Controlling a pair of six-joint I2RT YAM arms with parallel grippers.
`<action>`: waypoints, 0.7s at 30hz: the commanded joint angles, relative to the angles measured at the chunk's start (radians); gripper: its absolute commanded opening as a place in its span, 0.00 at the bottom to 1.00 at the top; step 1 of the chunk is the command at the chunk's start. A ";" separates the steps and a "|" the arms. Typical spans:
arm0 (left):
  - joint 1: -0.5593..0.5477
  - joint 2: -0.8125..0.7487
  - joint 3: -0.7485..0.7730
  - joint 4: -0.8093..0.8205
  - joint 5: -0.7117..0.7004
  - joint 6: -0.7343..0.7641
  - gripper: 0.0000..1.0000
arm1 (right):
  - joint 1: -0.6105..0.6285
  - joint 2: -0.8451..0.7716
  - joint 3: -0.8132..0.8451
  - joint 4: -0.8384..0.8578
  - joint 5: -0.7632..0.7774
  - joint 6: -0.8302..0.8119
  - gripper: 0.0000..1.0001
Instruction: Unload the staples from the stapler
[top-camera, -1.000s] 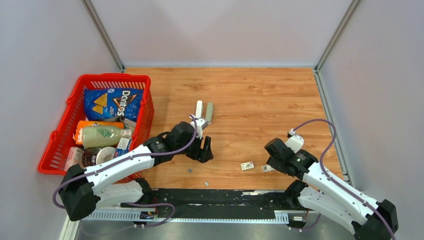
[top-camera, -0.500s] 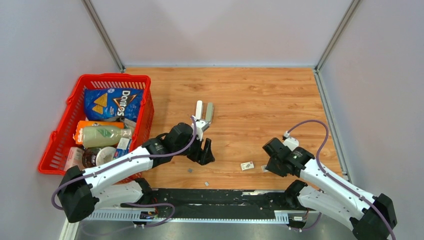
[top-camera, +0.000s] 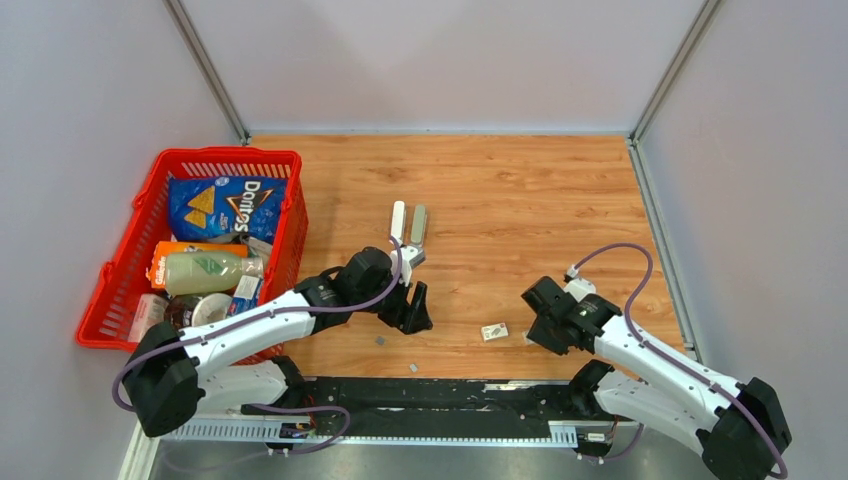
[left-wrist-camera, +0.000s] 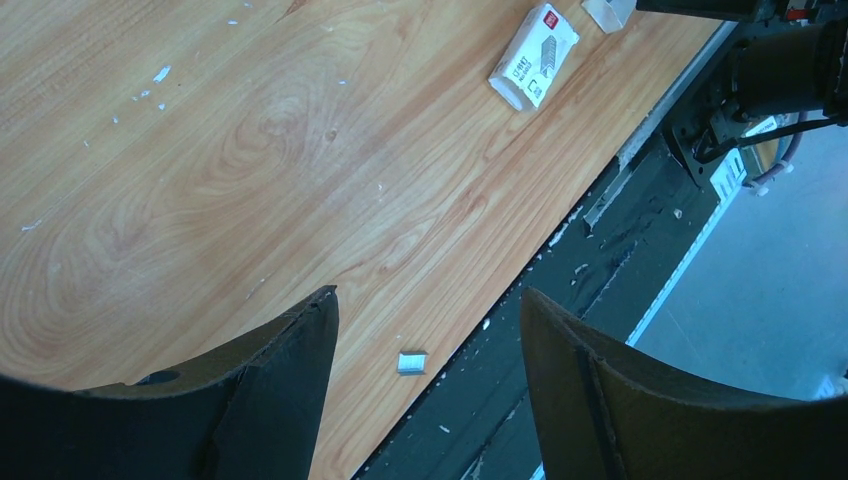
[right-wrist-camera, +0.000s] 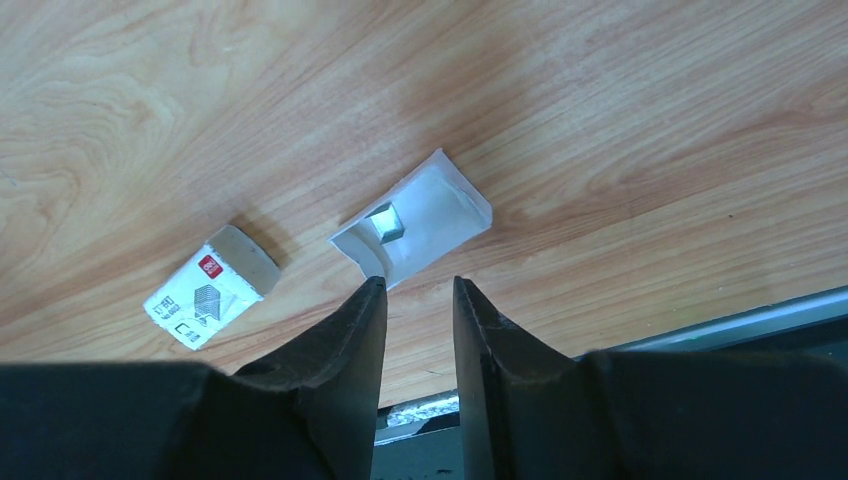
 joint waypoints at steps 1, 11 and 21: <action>-0.003 -0.014 -0.003 0.024 0.010 0.028 0.74 | 0.001 -0.010 0.042 0.049 0.035 0.041 0.33; -0.002 -0.039 -0.009 0.004 -0.001 0.029 0.74 | 0.010 0.075 0.064 0.137 0.006 -0.022 0.33; -0.003 -0.042 -0.018 -0.004 -0.009 0.025 0.74 | 0.021 0.160 0.084 0.167 0.018 -0.088 0.30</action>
